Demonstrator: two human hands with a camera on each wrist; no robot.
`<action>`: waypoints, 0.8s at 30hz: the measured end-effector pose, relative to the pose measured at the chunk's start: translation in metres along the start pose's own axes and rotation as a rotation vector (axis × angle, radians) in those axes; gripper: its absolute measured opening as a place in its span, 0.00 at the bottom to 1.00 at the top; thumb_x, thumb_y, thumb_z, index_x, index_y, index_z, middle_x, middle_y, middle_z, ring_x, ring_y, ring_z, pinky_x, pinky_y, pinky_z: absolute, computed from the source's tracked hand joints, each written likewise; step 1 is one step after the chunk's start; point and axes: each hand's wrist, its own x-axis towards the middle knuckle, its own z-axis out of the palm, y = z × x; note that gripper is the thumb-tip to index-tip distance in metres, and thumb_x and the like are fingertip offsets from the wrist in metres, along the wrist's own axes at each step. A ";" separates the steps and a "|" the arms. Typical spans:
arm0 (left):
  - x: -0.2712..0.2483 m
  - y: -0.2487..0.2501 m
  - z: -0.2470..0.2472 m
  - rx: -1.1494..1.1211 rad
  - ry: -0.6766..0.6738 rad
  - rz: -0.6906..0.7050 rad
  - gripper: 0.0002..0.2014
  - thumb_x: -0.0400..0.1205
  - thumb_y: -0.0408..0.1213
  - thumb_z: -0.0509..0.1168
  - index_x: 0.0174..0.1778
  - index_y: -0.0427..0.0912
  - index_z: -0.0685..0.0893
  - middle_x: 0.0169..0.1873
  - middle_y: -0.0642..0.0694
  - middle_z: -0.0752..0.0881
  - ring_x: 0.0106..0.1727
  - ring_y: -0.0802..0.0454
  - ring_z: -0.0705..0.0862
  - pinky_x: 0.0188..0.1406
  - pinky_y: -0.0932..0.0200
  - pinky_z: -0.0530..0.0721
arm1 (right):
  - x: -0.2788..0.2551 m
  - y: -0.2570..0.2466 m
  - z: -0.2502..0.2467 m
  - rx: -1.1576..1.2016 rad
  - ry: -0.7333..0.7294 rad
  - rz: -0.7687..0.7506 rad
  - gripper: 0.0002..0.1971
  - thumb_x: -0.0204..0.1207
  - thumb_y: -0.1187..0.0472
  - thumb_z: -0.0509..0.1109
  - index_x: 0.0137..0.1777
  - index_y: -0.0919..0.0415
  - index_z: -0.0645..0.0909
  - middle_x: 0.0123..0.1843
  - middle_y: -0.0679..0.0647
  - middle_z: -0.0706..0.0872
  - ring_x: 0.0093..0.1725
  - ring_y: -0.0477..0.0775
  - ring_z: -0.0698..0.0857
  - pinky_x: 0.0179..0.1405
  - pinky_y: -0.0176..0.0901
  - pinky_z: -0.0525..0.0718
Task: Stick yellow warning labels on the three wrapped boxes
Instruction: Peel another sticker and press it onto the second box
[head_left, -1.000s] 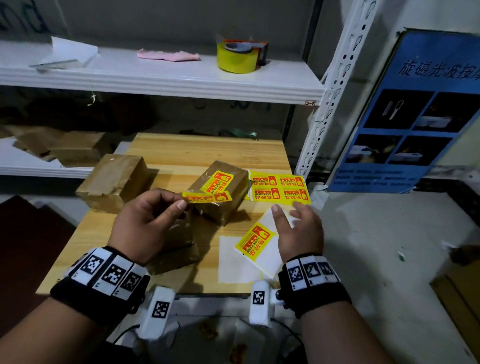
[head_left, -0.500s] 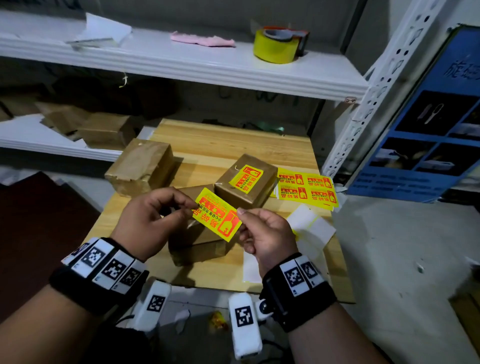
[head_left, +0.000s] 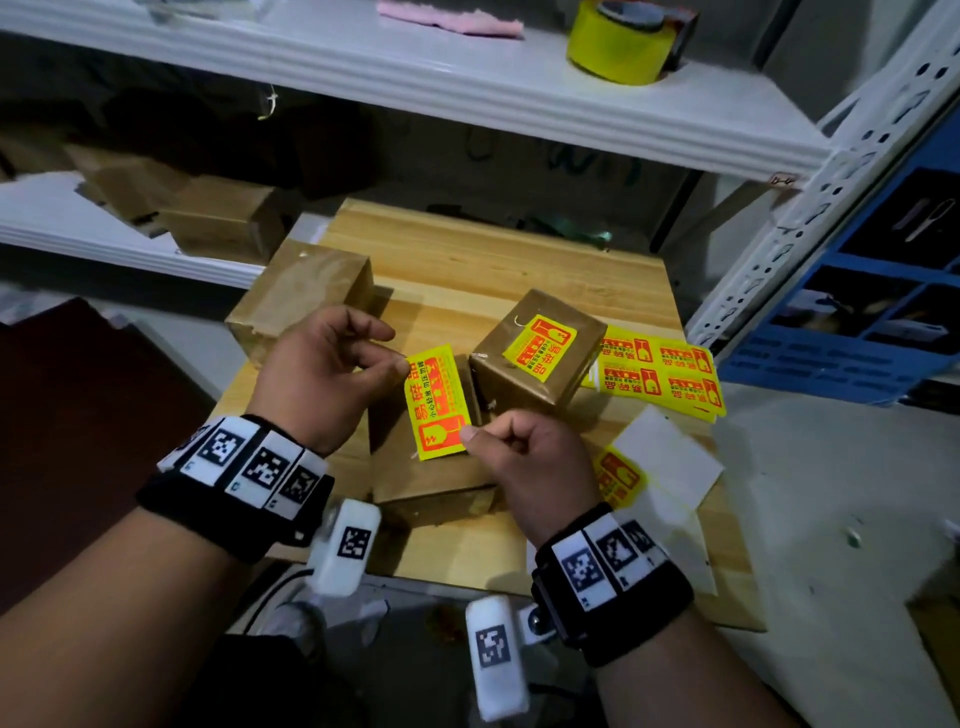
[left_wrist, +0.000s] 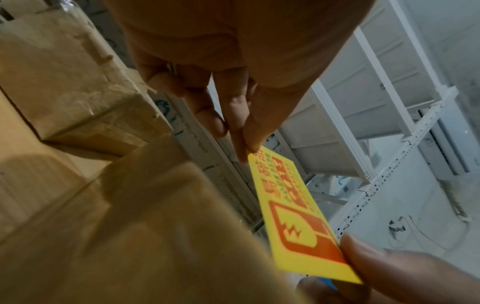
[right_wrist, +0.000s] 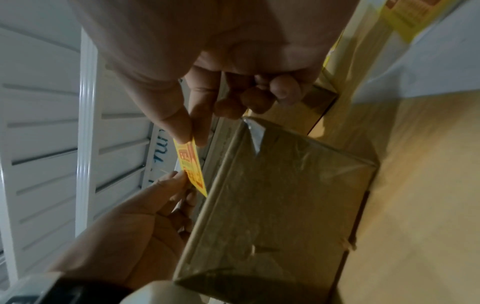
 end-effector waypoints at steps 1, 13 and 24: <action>0.002 -0.002 0.000 0.006 -0.007 -0.013 0.15 0.74 0.31 0.80 0.53 0.42 0.85 0.35 0.49 0.94 0.37 0.62 0.91 0.40 0.65 0.87 | 0.001 0.001 0.002 -0.010 -0.001 -0.013 0.15 0.74 0.55 0.78 0.30 0.62 0.84 0.30 0.48 0.85 0.30 0.41 0.81 0.34 0.32 0.79; 0.010 -0.013 0.000 0.145 -0.029 -0.029 0.14 0.72 0.34 0.82 0.49 0.42 0.86 0.30 0.52 0.92 0.32 0.69 0.87 0.31 0.80 0.78 | 0.005 0.011 0.012 -0.120 0.029 -0.042 0.14 0.69 0.51 0.80 0.29 0.57 0.83 0.38 0.50 0.81 0.34 0.46 0.82 0.41 0.50 0.85; 0.005 -0.025 0.006 0.281 0.037 0.085 0.11 0.72 0.36 0.82 0.43 0.50 0.86 0.32 0.60 0.89 0.43 0.70 0.87 0.38 0.81 0.78 | 0.008 0.014 0.015 -0.226 0.038 -0.038 0.18 0.64 0.49 0.81 0.27 0.52 0.75 0.30 0.46 0.78 0.27 0.43 0.76 0.30 0.45 0.79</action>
